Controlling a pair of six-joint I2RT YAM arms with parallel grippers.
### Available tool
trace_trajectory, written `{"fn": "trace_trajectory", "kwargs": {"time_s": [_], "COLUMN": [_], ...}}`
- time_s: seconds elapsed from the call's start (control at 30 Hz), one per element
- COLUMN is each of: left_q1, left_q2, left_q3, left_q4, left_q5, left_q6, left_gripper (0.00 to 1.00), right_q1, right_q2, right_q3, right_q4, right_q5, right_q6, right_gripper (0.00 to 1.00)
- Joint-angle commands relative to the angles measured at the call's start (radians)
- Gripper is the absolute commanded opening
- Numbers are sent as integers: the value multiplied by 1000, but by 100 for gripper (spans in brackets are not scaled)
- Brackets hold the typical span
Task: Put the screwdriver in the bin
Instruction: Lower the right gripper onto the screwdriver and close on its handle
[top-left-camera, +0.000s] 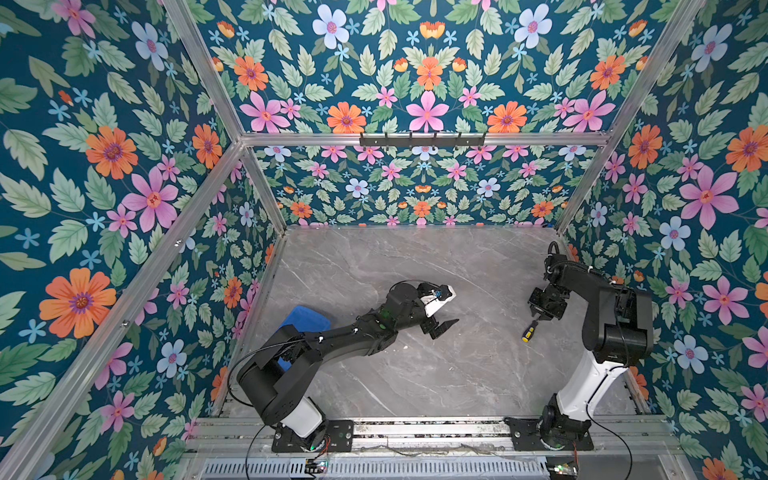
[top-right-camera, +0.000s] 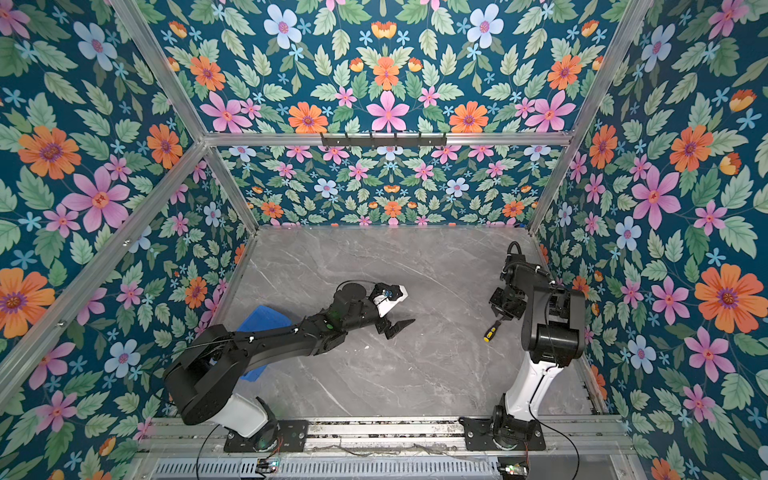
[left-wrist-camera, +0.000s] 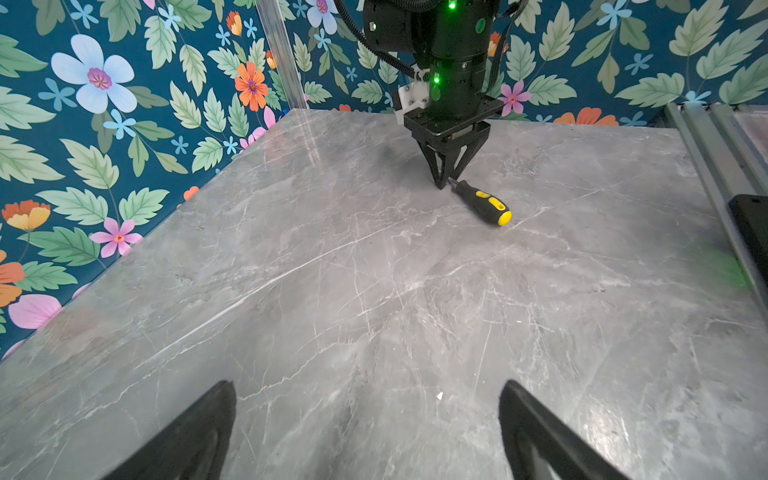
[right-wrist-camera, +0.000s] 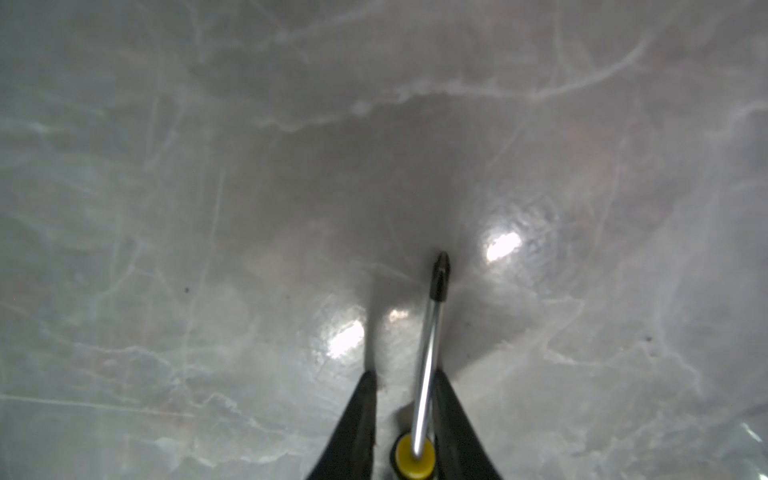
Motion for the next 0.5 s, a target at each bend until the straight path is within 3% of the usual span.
{"fn": "trace_trajectory", "kwargs": {"time_s": [0.0, 0.17, 0.47], "left_q1": [2, 2, 4], "left_q2": [-8, -9, 23], "left_q3": [0, -3, 3], "left_q4": [14, 13, 61], "left_q5": [-11, -18, -80], "left_q6": [-3, 0, -46], "left_gripper": [100, 100, 100], "right_q1": [0, 0, 1], "right_q2": [10, -3, -107], "right_q3": [-7, -26, -62], "right_q4": [-21, -11, 29], "right_q5": [4, 29, 10], "right_q6": [14, 39, 37], "right_gripper": [16, 0, 0]}}
